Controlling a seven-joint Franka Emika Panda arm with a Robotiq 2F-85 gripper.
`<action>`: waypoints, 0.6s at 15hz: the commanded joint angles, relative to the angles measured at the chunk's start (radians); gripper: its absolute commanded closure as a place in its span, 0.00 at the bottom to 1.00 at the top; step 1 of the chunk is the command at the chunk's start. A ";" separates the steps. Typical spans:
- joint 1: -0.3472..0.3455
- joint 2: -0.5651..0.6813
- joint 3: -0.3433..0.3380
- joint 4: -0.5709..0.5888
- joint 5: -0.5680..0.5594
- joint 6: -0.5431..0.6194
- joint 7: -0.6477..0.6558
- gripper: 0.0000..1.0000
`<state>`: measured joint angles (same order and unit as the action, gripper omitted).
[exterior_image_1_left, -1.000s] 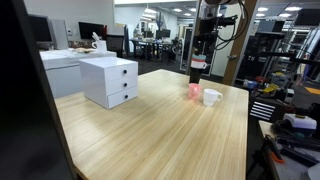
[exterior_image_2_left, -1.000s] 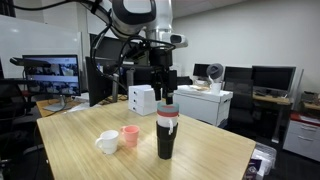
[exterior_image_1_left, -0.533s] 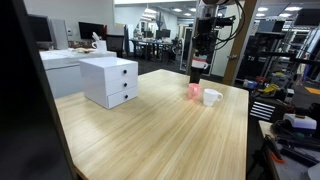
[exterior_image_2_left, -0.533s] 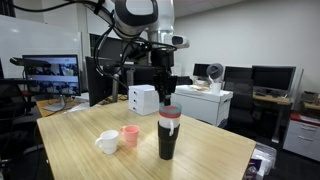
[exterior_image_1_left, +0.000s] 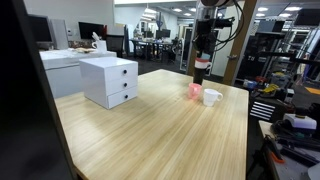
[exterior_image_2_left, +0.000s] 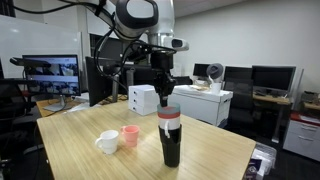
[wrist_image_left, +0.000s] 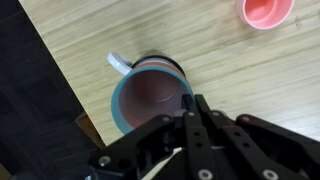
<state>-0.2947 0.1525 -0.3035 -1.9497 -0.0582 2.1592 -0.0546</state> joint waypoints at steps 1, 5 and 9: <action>0.006 0.001 0.015 0.023 -0.012 -0.067 0.004 0.94; 0.022 -0.025 0.036 0.056 -0.026 -0.133 -0.019 0.95; 0.034 -0.022 0.043 0.105 -0.074 -0.182 -0.016 0.94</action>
<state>-0.2639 0.1451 -0.2653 -1.8609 -0.0967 2.0226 -0.0552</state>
